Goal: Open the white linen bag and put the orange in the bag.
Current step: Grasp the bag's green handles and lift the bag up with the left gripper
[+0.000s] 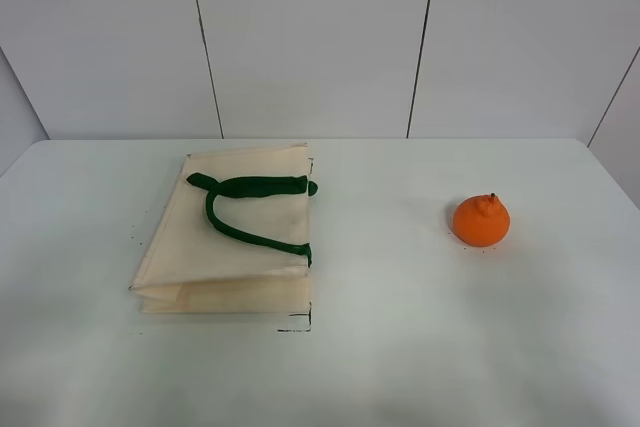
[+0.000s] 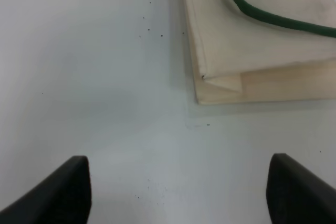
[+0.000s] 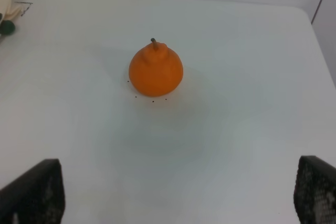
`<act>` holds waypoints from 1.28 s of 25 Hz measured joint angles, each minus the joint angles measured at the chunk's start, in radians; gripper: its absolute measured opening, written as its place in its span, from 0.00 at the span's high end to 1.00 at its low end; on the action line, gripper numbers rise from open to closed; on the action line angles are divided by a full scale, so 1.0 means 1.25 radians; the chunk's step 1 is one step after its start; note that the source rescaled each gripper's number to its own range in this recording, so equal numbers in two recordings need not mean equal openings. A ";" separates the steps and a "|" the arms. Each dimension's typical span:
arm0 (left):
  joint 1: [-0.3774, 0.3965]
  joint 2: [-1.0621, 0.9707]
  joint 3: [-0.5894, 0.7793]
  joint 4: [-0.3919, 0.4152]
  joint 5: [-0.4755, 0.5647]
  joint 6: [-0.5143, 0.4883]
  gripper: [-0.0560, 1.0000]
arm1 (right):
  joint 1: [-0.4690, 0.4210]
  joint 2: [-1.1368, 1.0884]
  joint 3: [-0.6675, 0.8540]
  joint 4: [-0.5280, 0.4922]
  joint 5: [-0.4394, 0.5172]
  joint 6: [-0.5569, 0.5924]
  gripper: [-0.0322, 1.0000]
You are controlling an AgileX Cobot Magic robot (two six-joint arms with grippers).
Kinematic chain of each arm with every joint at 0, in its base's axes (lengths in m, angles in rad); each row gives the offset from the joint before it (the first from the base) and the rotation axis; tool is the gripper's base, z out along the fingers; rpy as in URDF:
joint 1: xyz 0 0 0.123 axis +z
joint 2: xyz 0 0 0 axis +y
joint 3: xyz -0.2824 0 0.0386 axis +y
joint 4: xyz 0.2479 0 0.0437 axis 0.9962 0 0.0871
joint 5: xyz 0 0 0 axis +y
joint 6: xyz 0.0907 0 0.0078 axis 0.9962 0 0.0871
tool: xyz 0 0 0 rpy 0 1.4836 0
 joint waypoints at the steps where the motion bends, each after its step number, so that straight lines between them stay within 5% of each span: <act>1: 0.000 0.000 0.000 0.000 0.000 0.000 0.09 | 0.000 0.000 0.000 0.000 0.000 0.000 0.00; 12: 0.000 0.116 -0.051 0.018 0.001 0.000 0.00 | 0.000 0.000 0.000 0.000 0.000 0.000 0.00; 32: -0.002 1.196 -0.614 0.028 -0.108 0.006 0.00 | 0.000 0.000 0.000 0.000 0.000 0.000 0.00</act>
